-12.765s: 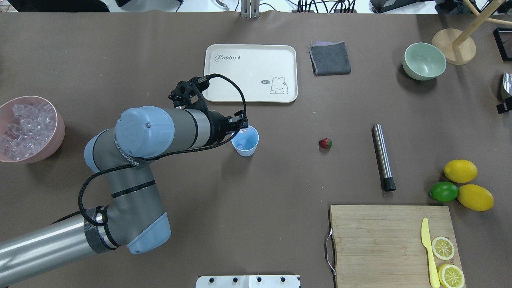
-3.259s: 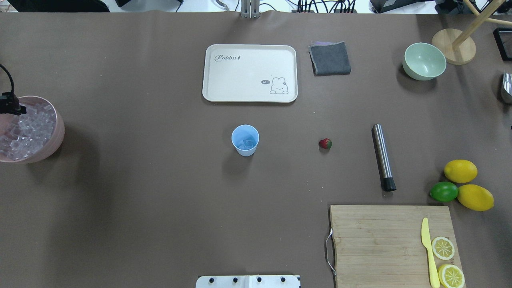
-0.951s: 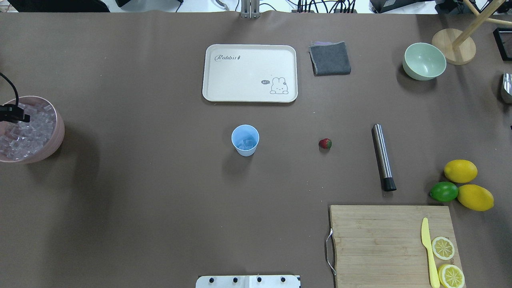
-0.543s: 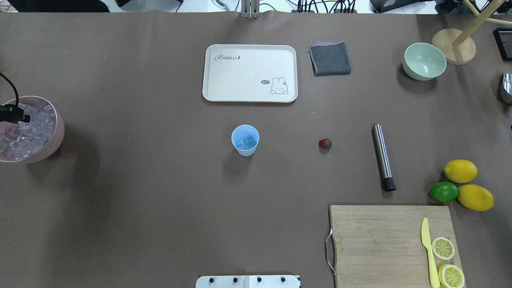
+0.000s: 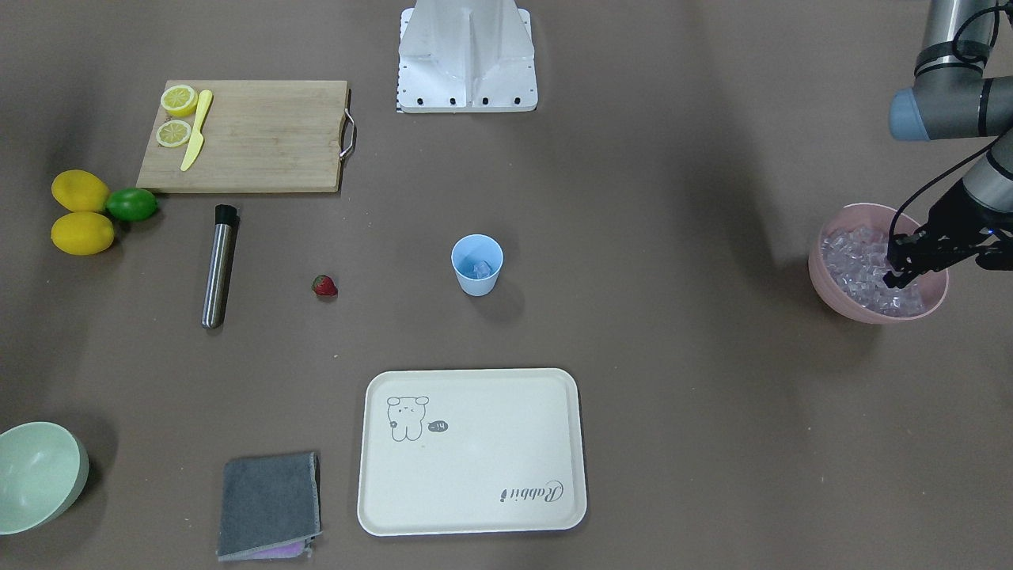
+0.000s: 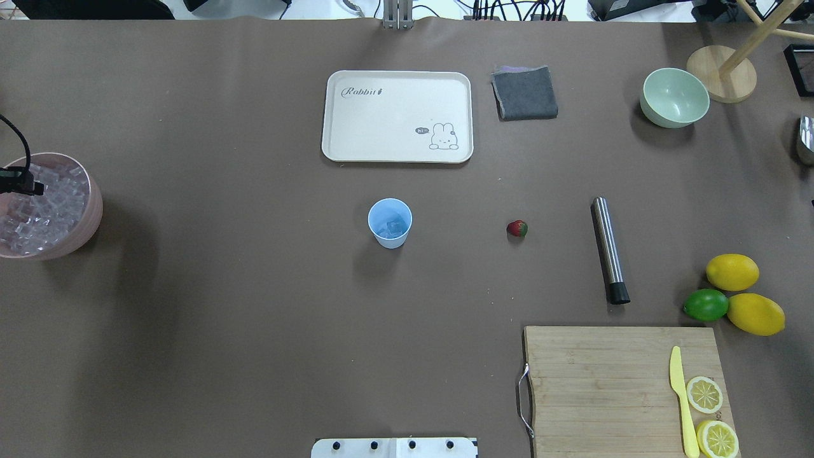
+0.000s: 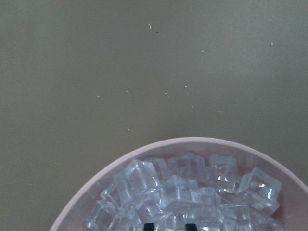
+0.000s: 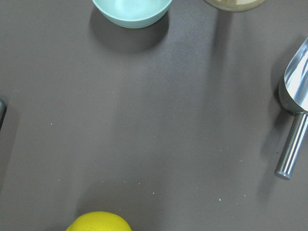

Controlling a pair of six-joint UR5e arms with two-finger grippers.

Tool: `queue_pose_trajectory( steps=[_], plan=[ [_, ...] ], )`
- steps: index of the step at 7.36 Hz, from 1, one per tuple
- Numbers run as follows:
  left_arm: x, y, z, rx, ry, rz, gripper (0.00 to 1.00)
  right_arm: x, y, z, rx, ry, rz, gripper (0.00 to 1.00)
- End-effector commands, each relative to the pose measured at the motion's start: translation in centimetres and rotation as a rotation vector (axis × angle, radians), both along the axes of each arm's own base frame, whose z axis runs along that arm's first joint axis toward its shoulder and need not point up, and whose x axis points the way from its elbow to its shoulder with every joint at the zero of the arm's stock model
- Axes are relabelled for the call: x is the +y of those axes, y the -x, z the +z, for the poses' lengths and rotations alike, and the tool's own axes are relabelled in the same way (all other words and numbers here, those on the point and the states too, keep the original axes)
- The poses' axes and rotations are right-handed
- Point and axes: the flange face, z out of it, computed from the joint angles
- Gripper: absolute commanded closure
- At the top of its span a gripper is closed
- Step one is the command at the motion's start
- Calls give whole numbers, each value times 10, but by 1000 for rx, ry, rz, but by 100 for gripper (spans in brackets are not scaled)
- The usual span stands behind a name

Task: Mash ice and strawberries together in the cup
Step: 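Lower the left gripper down into the ice cubes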

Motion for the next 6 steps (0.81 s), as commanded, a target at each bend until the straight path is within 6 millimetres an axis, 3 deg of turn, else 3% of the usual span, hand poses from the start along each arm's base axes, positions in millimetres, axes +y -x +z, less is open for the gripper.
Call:
queue_pose_trajectory(
  steps=[1,2,3,4,6],
  plan=[
    [1,2,-2,10,1,4,100,0,0,0,-1,0,-1,0],
    [1,2,-4,12,2,3,99,0,0,0,-1,0,-1,0],
    [1,3,-3,11,2,4,72,0,0,0,-1,0,-1,0],
    [1,1,-2,5,1,2,60,0,0,0,-1,0,-1,0],
    [1,1,-3,4,-2,1,50,0,0,0,-1,0,-1,0]
  ],
)
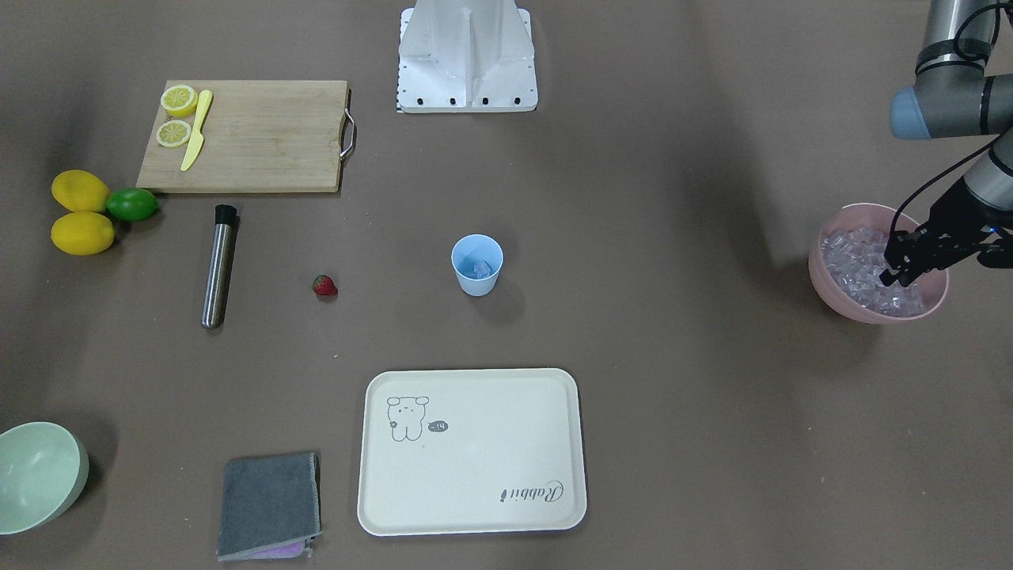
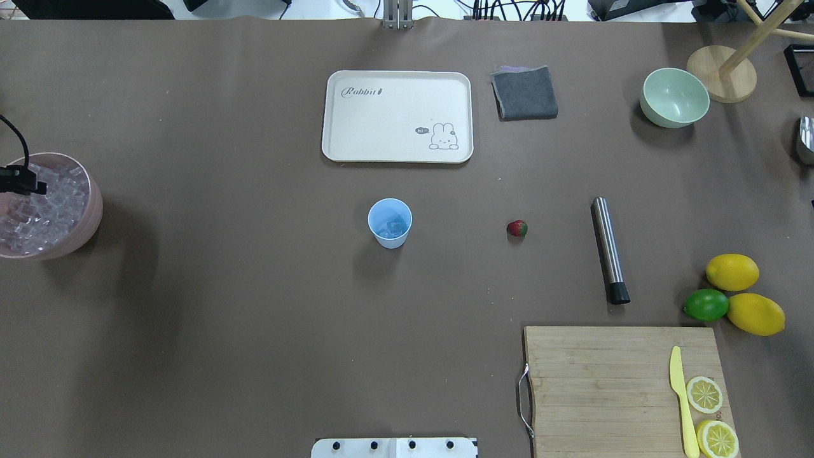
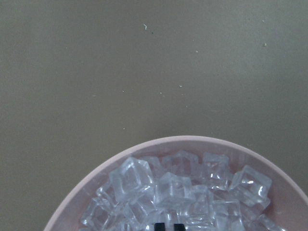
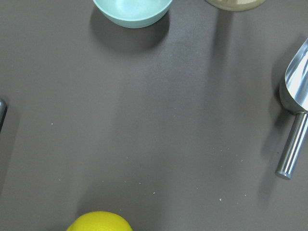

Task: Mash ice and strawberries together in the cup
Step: 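Lower the left gripper down into the ice cubes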

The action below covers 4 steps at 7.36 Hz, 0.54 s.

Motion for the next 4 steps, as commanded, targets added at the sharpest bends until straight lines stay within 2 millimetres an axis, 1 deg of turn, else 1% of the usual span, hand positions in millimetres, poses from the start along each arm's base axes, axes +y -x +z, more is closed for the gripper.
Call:
queue_pose_trajectory(
  steps=[1,4],
  plan=[
    [0,-1,0,-3,-1,1,50,0,0,0,0,0,0,0],
    [1,-7,5,-8,5,11,50,0,0,0,1,0,1,0]
  ],
)
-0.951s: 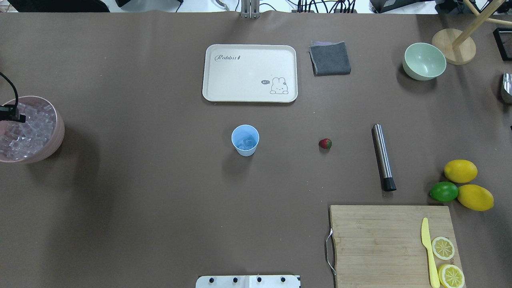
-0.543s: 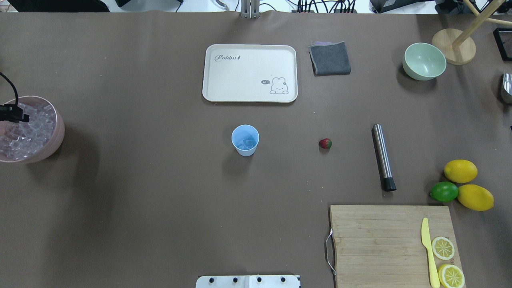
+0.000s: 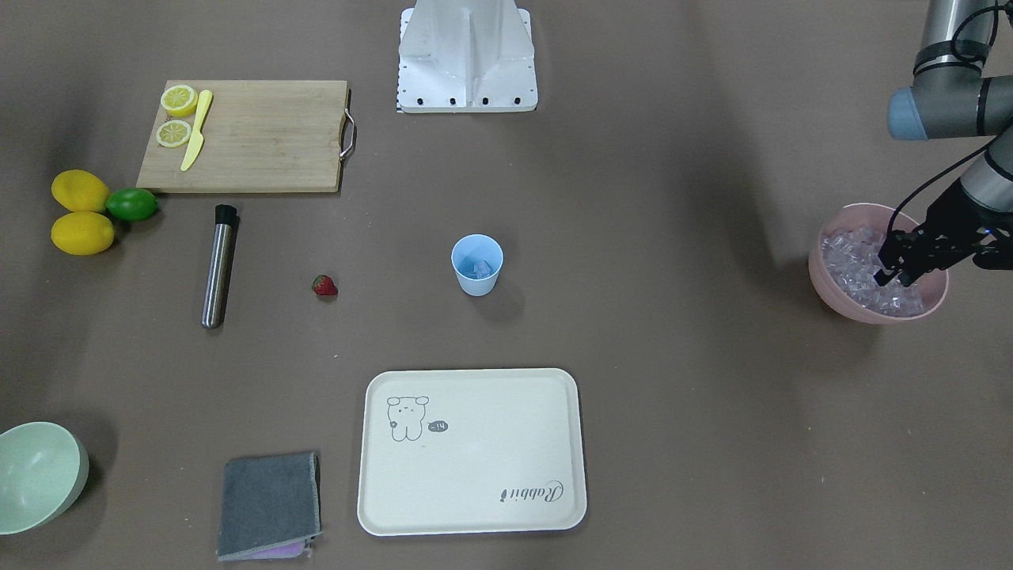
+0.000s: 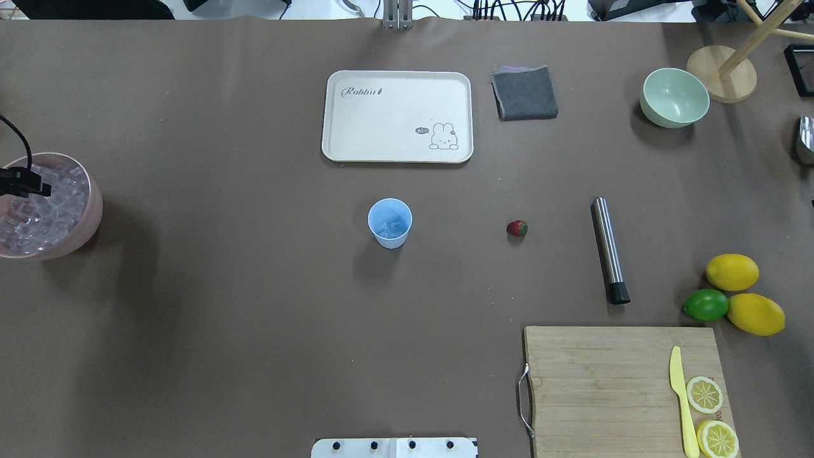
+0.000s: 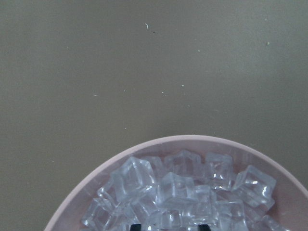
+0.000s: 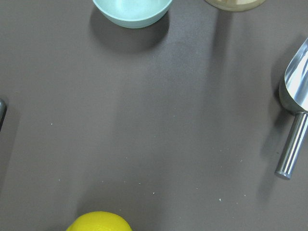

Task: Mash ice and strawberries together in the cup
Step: 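Lower the left gripper down into the ice cubes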

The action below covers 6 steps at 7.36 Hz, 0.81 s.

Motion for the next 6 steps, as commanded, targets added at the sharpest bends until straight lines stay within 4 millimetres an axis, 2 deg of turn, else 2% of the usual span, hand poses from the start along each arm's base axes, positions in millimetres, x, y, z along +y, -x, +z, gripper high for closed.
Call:
queue_pose_trajectory(
  steps=[1,2,3,4,5,6],
  plan=[
    [1,-2,2,-2,3,4,50,0,0,0,0,0,0,0],
    [1,-2,2,-2,3,4,52,0,0,0,0,0,0,0],
    [1,-2,2,-2,3,4,64,0,0,0,0,0,0,0],
    [2,-2,3,-3,4,4,70,0,0,0,-1,0,-1,0],
    [2,-2,3,-3,4,4,72,0,0,0,-1,0,-1,0],
    [2,-2,1,-1,1,4,80,0,0,0,-1,0,-1,0]
  ],
)
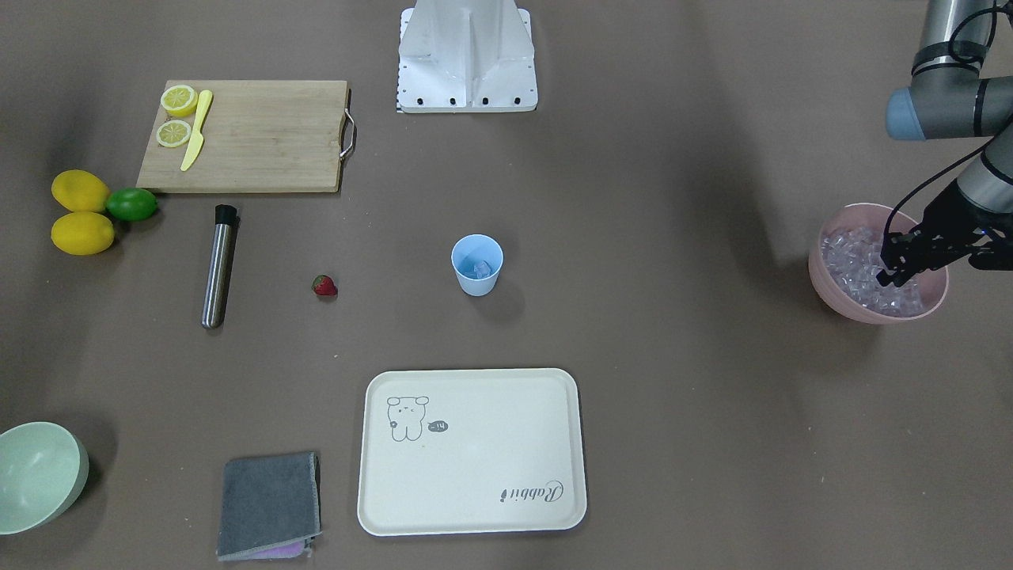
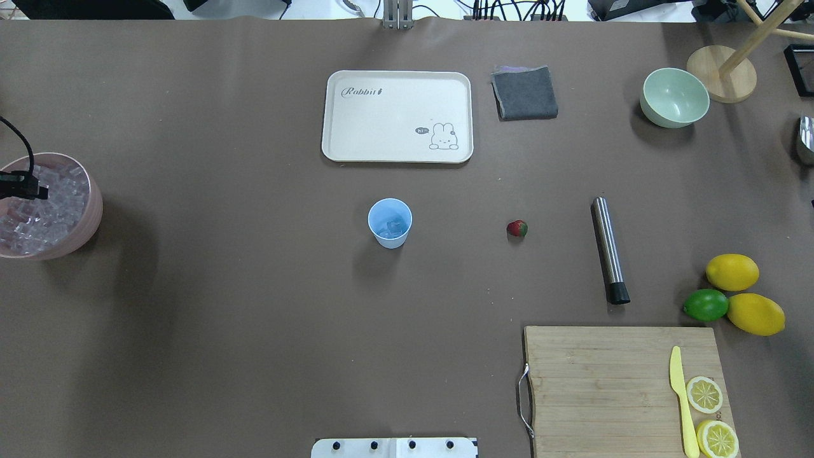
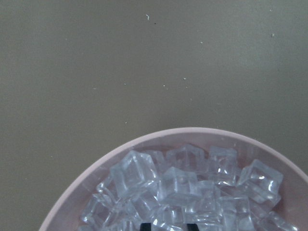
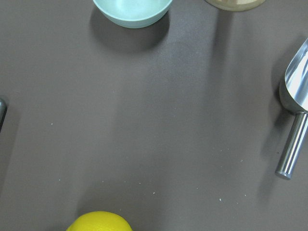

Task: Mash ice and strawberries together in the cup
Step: 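Lower the left gripper down into the ice cubes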

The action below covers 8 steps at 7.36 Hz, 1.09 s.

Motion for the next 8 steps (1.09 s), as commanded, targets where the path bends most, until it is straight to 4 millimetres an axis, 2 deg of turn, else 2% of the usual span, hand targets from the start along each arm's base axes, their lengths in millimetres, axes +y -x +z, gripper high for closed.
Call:
queue_pose_trajectory(
  steps=[1,3,5,6,7,8],
  plan=[
    [1,1,-4,5,-4,0,84,0,0,0,0,0,0,0],
    [-1,4,-9,16,-9,-2,89,0,0,-1,-1,-1,0,0],
    [0,4,-19,38,-15,12,89,0,0,-1,-1,-1,0,0],
    [5,5,-17,43,-11,19,82,0,0,-1,-2,-1,-1,0],
    [13,7,-15,36,-24,35,64,0,0,-1,-1,-1,0,0],
    [36,20,-4,15,-42,63,53,0,0,-1,-1,-1,0,0]
  ],
)
